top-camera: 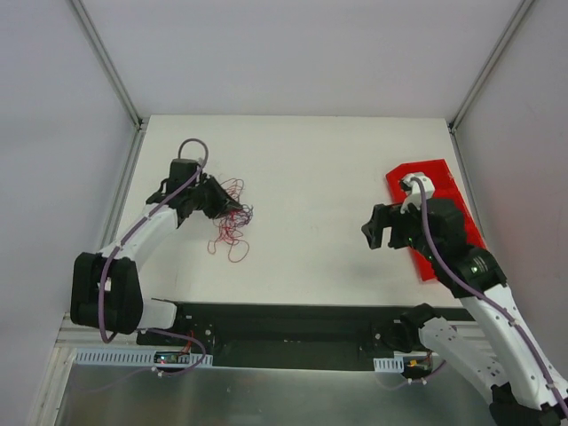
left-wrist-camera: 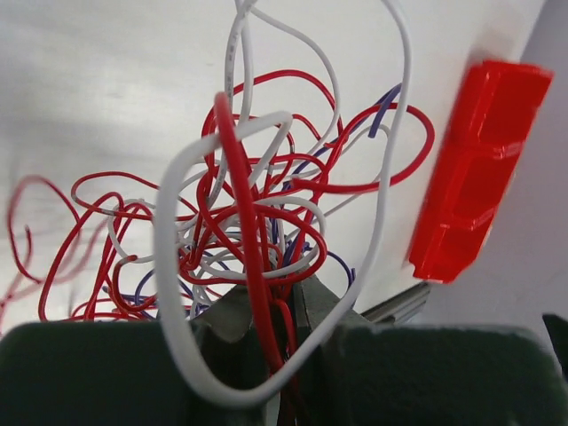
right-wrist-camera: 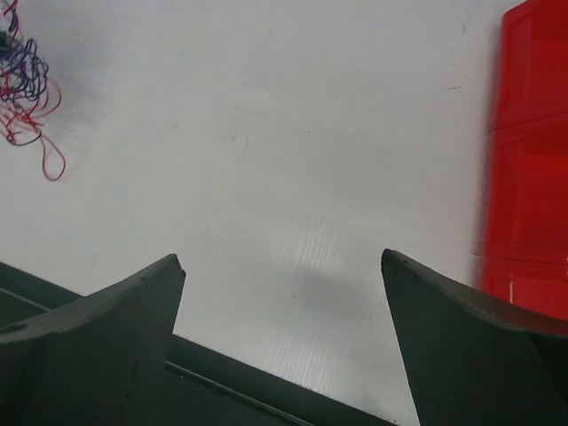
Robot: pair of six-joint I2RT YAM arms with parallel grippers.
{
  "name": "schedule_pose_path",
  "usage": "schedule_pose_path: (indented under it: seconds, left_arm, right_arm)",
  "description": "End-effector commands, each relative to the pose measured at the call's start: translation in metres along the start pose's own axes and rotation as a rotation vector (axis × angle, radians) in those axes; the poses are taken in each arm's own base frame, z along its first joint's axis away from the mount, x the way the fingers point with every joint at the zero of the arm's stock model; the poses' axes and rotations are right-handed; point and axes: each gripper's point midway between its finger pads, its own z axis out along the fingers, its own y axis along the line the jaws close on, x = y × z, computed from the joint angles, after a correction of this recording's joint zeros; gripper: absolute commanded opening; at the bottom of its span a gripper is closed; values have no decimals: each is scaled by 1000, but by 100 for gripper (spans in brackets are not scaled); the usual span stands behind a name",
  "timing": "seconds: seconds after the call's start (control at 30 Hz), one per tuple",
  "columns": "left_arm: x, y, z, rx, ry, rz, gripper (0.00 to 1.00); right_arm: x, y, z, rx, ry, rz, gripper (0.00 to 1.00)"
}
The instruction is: Untangle the cables
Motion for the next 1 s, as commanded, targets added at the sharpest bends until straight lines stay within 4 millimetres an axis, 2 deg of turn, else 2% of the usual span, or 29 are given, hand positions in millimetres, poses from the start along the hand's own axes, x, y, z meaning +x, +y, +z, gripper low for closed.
schedule_pose_path:
  seconds: [0.0,0.13,0.23,0.27,0.33,0.4,0.43,0.57,0.63,0.77,0.9,0.97]
  left_arm:
    - [21,-52,17,127,110,177,0]
    - [46,-69,33,152,194,247,0]
    - [64,-82,38,200,247,292,0]
    - [67,-83,39,206,254,301,3]
    - [70,-82,40,213,254,318,36]
    - [73,-75,37,211,246,354,91]
    - [73,-70,33,208,231,376,99]
    - [70,-50,15,153,158,448,99]
    - [69,-37,8,110,136,474,98]
    - [84,-15,-6,85,162,448,79]
    - [91,-2,-13,87,132,453,56]
    - [91,-5,-18,103,119,458,52]
  right_arm:
    - [12,24,20,-118,80,22,96]
    - [28,38,37,-176,141,26,96]
    - [40,53,49,-231,176,34,96]
    - [47,58,53,-256,193,31,96]
    - [57,72,62,-295,221,70,96]
    - [65,82,69,-307,252,76,96]
    - [70,89,71,-317,274,75,96]
    - [83,110,85,-344,343,75,99]
    - [86,119,93,-361,355,82,94]
    - [84,136,112,-383,380,71,80]
    - [63,147,137,-371,312,87,70]
    - [51,155,148,-365,298,123,58]
